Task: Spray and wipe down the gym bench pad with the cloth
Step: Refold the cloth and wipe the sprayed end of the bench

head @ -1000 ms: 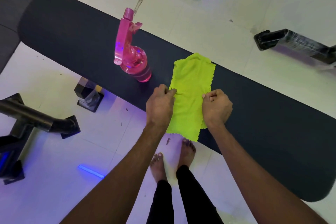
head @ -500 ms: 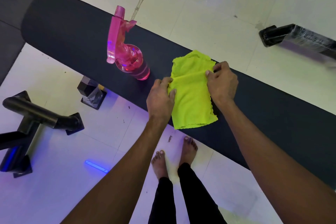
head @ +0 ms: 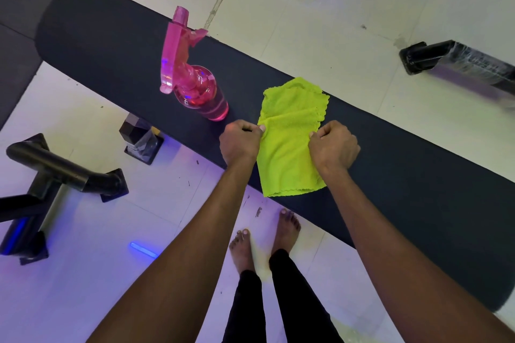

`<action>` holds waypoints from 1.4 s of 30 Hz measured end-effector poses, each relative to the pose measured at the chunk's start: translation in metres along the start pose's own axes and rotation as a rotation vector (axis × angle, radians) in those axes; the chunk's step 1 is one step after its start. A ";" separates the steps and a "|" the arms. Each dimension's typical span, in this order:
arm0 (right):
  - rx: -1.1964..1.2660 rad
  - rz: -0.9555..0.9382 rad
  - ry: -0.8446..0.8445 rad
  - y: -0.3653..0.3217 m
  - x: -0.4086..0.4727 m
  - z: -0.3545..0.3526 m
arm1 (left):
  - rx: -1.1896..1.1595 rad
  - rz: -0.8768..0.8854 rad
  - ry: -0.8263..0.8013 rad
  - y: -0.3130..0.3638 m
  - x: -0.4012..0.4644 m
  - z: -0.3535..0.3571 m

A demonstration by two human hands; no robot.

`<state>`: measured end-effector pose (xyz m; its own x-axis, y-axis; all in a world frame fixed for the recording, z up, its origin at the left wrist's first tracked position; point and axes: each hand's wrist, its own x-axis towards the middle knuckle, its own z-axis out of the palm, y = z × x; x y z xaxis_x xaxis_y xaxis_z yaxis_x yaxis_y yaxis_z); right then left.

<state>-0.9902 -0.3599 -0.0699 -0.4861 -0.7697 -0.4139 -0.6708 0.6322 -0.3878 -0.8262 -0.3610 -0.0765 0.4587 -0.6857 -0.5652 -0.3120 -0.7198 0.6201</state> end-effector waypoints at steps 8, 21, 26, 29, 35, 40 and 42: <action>0.428 0.180 -0.070 0.014 -0.003 -0.019 | -0.153 -0.042 -0.087 0.007 -0.010 -0.003; 0.813 -0.115 -0.120 0.036 -0.063 -0.115 | -0.417 0.264 -0.278 0.035 -0.088 -0.065; 0.691 -0.204 -0.048 0.037 -0.077 -0.126 | -0.387 0.297 -0.237 0.039 -0.099 -0.080; 0.616 -0.194 0.006 0.038 -0.081 -0.125 | -0.314 0.253 -0.267 0.036 -0.103 -0.081; 0.347 -0.267 0.042 0.042 -0.082 -0.117 | -0.286 0.141 -0.270 0.027 -0.101 -0.077; 0.244 -0.307 -0.025 0.041 -0.079 -0.115 | -0.056 0.301 -0.338 0.028 -0.102 -0.079; 0.172 -0.376 -0.058 0.037 -0.082 -0.110 | 0.079 0.398 -0.276 0.031 -0.103 -0.080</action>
<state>-1.0367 -0.2828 0.0399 -0.1898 -0.9465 -0.2612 -0.6901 0.3178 -0.6502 -0.8167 -0.3037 0.0445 0.0568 -0.9044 -0.4228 -0.4850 -0.3951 0.7802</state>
